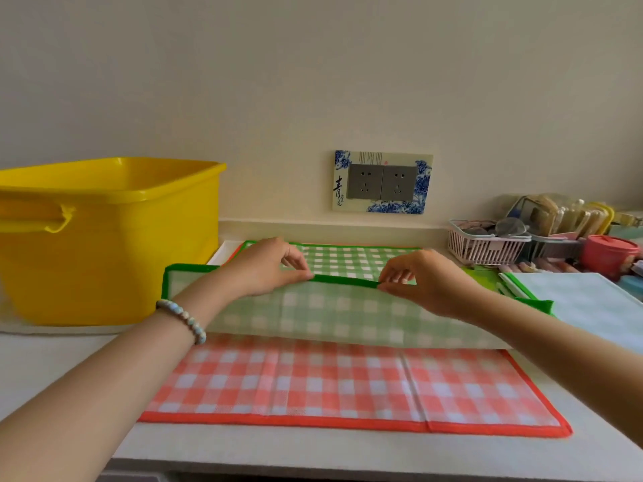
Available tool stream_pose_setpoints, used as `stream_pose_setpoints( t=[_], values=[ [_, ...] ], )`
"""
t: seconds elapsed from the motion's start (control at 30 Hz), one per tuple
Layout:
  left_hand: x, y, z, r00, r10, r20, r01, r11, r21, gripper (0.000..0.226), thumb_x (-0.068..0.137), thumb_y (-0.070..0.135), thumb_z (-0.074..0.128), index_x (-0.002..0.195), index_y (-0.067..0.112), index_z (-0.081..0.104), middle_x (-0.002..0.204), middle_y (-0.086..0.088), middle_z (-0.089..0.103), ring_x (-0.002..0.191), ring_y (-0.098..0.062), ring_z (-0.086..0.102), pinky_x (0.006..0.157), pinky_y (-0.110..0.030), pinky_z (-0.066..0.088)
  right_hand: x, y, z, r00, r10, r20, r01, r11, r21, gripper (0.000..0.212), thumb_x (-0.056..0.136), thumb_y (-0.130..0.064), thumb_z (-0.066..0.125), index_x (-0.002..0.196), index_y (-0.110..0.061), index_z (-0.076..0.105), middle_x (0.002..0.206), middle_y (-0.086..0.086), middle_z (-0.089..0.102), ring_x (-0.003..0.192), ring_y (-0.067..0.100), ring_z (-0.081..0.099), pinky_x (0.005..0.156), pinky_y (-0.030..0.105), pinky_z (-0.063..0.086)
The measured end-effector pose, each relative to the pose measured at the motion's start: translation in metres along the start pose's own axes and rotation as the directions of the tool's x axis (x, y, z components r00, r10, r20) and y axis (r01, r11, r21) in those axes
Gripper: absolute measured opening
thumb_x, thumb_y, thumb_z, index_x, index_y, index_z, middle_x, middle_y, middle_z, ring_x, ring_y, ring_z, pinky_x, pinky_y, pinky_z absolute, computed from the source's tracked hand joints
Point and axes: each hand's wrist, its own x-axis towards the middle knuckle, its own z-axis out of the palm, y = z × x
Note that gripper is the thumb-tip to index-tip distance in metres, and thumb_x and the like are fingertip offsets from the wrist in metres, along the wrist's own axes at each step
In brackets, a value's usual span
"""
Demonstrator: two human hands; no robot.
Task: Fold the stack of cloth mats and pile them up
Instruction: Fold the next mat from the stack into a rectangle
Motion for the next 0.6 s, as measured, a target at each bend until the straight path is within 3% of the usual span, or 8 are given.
stream_pose_setpoints(
  t=[0.1,0.17,0.27,0.43,0.6],
  values=[
    [0.012,0.004,0.003,0.985,0.032,-0.17,0.0,0.982,0.188,0.008,0.086,0.042,0.064,0.084,0.035,0.066,0.098,0.024,0.06,0.079,-0.006,0.06,0.067,-0.022,0.04,0.017,0.008,0.009,0.99,0.072,-0.122,-0.075,0.997,-0.021,0.007,0.085,-0.026,0.066,0.087,-0.021,0.071,0.081,-0.008,0.068,0.075,0.009,0.062,0.07,0.027,0.05],
    [0.019,0.002,0.01,0.961,0.105,-0.256,-0.031,0.96,0.278,0.014,0.088,0.04,0.061,0.097,0.031,0.066,0.108,0.017,0.062,0.095,-0.015,0.06,0.081,-0.027,0.041,0.028,0.015,0.018,0.978,0.121,-0.171,-0.123,0.992,0.002,0.008,0.085,-0.024,0.066,0.089,-0.019,0.071,0.084,-0.005,0.07,0.078,0.013,0.063,0.072,0.03,0.051],
    [0.026,-0.005,0.021,0.919,0.224,-0.326,-0.092,0.922,0.375,0.029,0.089,0.039,0.059,0.114,0.025,0.061,0.12,0.007,0.06,0.119,-0.015,0.048,0.101,-0.026,0.024,0.044,0.028,0.033,0.958,0.164,-0.234,-0.155,0.986,0.054,0.009,0.085,-0.019,0.066,0.09,-0.014,0.072,0.085,-0.001,0.072,0.079,0.015,0.064,0.071,0.028,0.049],
    [0.031,-0.021,0.046,0.957,0.178,-0.229,-0.113,0.956,0.272,0.038,0.091,0.043,0.053,0.123,0.023,0.056,0.126,0.007,0.055,0.122,-0.013,0.045,0.104,-0.027,0.029,0.07,0.049,0.057,0.95,0.233,-0.21,-0.214,0.971,0.109,0.01,0.085,-0.021,0.066,0.091,-0.015,0.071,0.09,-0.001,0.072,0.086,0.018,0.064,0.077,0.034,0.052],
    [0.035,-0.037,0.07,0.99,0.084,-0.11,-0.054,0.966,0.255,0.041,0.092,0.046,0.049,0.128,0.024,0.052,0.13,0.009,0.052,0.123,-0.01,0.043,0.105,-0.025,0.028,0.09,0.064,0.086,0.949,0.28,-0.145,-0.272,0.959,0.074,0.013,0.087,-0.024,0.064,0.095,-0.017,0.07,0.095,0.0,0.072,0.091,0.02,0.064,0.082,0.032,0.049]
  ],
)
